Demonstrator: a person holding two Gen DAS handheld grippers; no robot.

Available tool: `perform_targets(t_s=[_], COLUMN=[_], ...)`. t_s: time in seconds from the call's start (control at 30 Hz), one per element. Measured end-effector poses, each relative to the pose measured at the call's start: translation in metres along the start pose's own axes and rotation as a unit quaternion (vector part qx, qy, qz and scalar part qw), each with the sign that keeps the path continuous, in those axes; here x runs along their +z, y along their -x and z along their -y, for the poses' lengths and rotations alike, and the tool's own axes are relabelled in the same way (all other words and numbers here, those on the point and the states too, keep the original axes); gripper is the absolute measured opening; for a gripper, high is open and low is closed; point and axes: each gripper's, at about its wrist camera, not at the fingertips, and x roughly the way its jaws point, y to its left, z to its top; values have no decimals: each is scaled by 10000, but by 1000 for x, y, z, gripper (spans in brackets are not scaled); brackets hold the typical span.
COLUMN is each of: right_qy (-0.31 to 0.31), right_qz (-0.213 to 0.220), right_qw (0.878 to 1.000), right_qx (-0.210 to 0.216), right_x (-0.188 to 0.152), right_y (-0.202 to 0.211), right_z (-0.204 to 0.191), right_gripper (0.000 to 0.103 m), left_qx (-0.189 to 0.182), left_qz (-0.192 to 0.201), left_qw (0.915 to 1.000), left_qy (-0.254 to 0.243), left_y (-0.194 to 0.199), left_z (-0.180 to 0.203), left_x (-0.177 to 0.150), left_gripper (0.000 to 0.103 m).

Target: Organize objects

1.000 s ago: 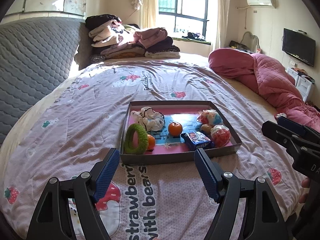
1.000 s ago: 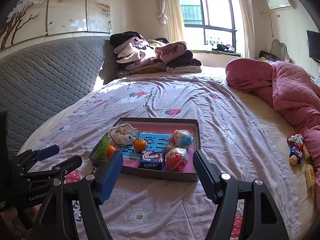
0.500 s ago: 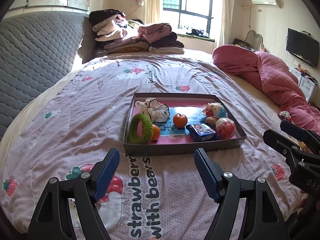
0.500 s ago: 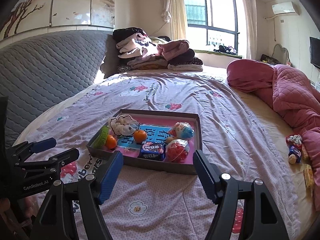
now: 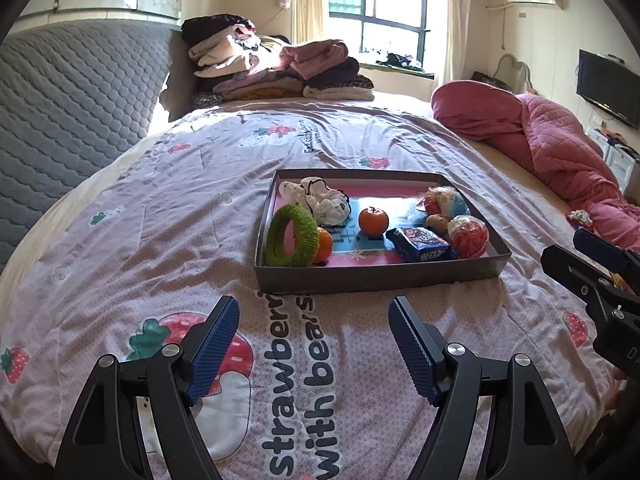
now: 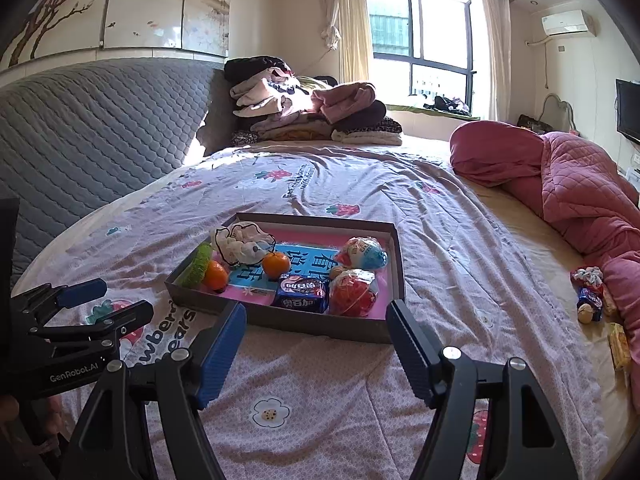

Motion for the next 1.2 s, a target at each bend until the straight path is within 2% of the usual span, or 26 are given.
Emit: perform_targets(t_s=[0.47, 0.9, 1.2], right_qy=[-46, -109, -150], right_qz=[-37, -73, -72], right_qw=[9998, 9998, 9997], right_qx=[-179, -154, -203], right_x=[-31, -48, -60], right_y=[-13, -22, -27], right_z=[3, 6, 10], right_gripper=[72, 72, 72], left_qx=[109, 134, 121], left_qz=[-82, -122, -27], left_qw=[9999, 9998, 9999], left_qy=[-102, -131, -105], left_y=[-14, -26, -26], left_z=[0, 0, -2], left_x=[-19, -32, -37], left_gripper=[78, 78, 78])
